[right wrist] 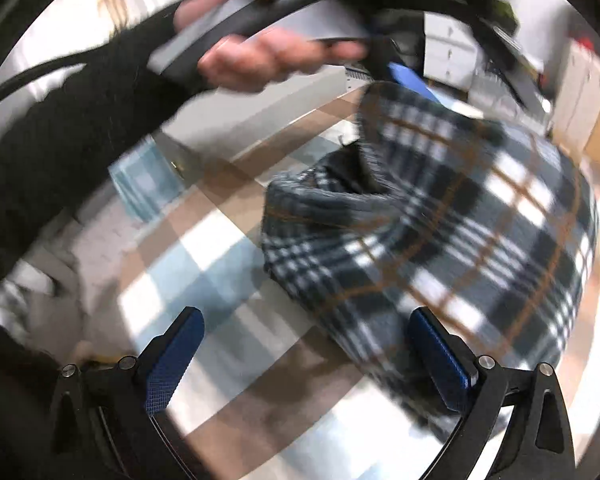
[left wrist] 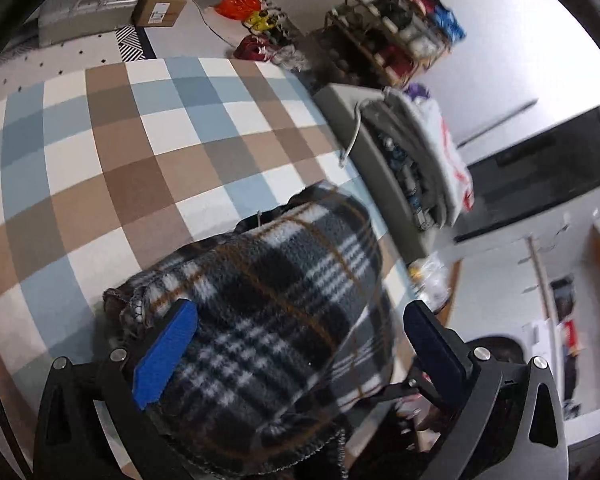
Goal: Fold large clothes
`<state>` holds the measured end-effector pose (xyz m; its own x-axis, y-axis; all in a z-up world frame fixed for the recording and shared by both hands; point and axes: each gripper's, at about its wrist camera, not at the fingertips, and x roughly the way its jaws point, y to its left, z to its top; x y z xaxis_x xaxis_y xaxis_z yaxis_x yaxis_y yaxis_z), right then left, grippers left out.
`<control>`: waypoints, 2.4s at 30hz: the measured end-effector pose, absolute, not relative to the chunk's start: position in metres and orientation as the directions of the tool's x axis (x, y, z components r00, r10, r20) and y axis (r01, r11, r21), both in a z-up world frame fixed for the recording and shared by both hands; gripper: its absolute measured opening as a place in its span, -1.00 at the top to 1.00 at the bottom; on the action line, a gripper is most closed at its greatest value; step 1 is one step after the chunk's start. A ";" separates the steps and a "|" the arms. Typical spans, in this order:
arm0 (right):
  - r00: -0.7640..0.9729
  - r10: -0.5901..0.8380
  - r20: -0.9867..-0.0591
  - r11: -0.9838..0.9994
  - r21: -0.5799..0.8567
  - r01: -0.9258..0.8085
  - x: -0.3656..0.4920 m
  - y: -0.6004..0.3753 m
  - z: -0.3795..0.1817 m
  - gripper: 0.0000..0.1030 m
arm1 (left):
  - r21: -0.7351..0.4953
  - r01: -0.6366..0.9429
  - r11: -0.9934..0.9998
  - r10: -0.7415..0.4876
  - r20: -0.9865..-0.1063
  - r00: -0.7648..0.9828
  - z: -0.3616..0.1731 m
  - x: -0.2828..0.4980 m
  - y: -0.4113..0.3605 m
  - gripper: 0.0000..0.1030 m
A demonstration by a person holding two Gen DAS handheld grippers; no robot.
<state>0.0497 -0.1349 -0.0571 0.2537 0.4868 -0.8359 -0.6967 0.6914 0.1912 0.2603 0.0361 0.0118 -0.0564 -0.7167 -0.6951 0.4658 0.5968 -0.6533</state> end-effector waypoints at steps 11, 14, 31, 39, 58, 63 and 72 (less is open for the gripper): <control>0.242 0.629 -0.738 0.712 0.423 -0.561 0.068 -0.204 -0.031 -1.00 | -0.764 0.423 0.487 -0.835 -0.550 -0.031 0.037 0.248 0.064 -0.95; 0.253 0.692 -0.676 0.694 0.527 -0.490 0.083 -0.216 -0.026 -1.00 | -0.746 0.478 0.464 -0.854 -0.520 0.017 0.062 0.231 0.068 -0.95; 0.093 0.920 -0.380 0.386 0.921 -0.056 0.160 -0.248 -0.095 -1.00 | -0.706 0.606 0.367 -0.864 -0.500 -0.059 0.012 0.135 0.029 -0.95; 0.079 0.870 -0.486 0.492 0.862 -0.120 0.169 -0.244 -0.060 -1.00 | -0.667 0.460 0.587 -0.795 -0.581 0.172 -0.028 0.159 0.067 -0.95; 0.015 0.380 -0.925 0.893 0.362 -0.268 0.264 -0.145 -0.091 0.46 | -0.721 0.512 0.467 -0.884 -0.397 0.246 0.026 0.135 0.110 -0.95; 0.011 0.403 -0.915 0.886 0.387 -0.257 0.264 -0.146 -0.091 0.48 | -0.666 0.539 0.516 -0.848 -0.487 0.209 0.020 0.157 0.069 -0.95; 0.099 0.493 -0.864 0.836 0.439 -0.328 0.255 -0.163 -0.029 0.44 | -0.660 0.409 0.630 -0.768 -0.607 0.204 -0.040 0.170 0.076 -0.94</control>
<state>0.2555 -0.1635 -0.0294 0.0993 0.4929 -0.8644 -0.3275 0.8365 0.4393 0.1700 0.0763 -0.0396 0.2036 -0.7679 -0.6074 0.4088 0.6304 -0.6599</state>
